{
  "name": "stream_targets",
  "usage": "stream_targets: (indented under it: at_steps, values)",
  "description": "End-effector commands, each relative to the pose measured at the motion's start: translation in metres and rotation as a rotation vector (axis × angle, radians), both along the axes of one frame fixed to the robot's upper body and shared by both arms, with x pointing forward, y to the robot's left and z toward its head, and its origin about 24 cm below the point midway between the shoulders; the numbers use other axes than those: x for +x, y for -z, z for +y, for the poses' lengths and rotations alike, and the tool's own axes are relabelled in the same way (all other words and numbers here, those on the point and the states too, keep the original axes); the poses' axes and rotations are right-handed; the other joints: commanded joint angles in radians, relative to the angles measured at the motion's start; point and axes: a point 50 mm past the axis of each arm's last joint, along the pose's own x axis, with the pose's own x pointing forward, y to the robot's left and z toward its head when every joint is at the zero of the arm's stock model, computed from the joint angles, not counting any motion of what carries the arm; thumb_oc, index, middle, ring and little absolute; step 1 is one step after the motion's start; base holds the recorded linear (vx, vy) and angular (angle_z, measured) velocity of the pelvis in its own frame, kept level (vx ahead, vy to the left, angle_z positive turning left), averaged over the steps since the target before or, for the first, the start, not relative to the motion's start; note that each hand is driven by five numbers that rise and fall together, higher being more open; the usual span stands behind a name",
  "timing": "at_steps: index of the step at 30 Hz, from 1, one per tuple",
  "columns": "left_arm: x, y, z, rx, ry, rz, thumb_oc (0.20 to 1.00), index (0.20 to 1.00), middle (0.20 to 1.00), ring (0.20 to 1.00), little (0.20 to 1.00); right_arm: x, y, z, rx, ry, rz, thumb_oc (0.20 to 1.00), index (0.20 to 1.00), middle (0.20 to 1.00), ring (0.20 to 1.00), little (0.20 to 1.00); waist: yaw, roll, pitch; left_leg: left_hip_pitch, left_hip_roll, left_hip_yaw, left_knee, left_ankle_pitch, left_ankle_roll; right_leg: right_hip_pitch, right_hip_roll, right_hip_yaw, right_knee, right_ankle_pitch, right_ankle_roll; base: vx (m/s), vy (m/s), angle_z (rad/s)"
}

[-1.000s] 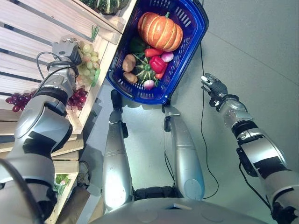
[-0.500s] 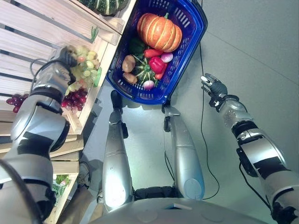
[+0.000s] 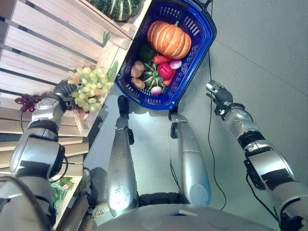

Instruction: Pick up fruits and vegetables into the basket

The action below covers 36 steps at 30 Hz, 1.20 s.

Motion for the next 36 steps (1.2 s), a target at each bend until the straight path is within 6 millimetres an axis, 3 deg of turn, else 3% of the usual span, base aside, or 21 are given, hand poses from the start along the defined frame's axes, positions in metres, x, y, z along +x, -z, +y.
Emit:
stream_targets:
  at_steps: [1,7,14,23,36]
  values:
    - [-0.001,0.014,-0.016,-0.259,0.015,-0.1,0.2,0.2,0.2,0.2,0.2,-0.005,-0.003,-0.008,0.012,0.029,-0.055,1.0,1.0,1.0,1.0,1.0,-0.015,0.039,-0.009,-0.018,-0.091,0.046,0.06,-0.075,0.077,0.08,0.021,-0.076,-0.081,0.007,-0.008,0.02,-0.017,0.07]
    - [0.007,-0.003,-0.032,-0.374,0.084,-0.262,0.2,0.2,0.2,0.2,0.2,-0.004,-0.012,0.005,0.066,-0.007,-0.122,1.0,1.0,1.0,1.0,1.0,-0.009,0.04,-0.009,-0.011,-0.094,0.046,0.058,-0.078,0.078,0.089,0.016,-0.083,-0.081,0.002,-0.008,0.01,-0.018,0.05]
    - [0.009,-0.015,-0.068,-0.392,0.244,-0.418,0.2,0.2,0.2,0.2,0.2,-0.005,-0.034,0.041,0.148,-0.123,-0.258,1.0,1.0,1.0,1.0,1.0,-0.007,0.036,-0.009,-0.009,-0.096,0.047,0.055,-0.079,0.083,0.091,0.015,-0.088,-0.08,0.004,-0.007,0.0,0.0,0.0]
    - [0.008,-0.041,-0.111,-0.267,0.442,-0.574,0.2,0.2,0.2,0.2,0.2,-0.012,-0.054,0.076,0.273,-0.307,-0.345,1.0,1.0,1.0,1.0,1.0,-0.004,0.037,-0.009,-0.003,-0.099,0.052,0.043,-0.074,0.088,0.1,0.014,-0.09,-0.089,0.01,-0.004,0.0,0.0,0.0]
    - [-0.012,-0.091,-0.176,-0.029,0.823,-0.758,0.2,0.2,0.2,0.2,0.2,-0.027,-0.057,0.117,0.578,-0.6,-0.281,1.0,1.0,1.0,1.0,1.0,0.006,0.049,-0.009,0.011,-0.097,0.061,0.038,-0.07,0.094,0.118,0.001,-0.093,-0.103,0.025,0.001,0.0,0.0,0.0]
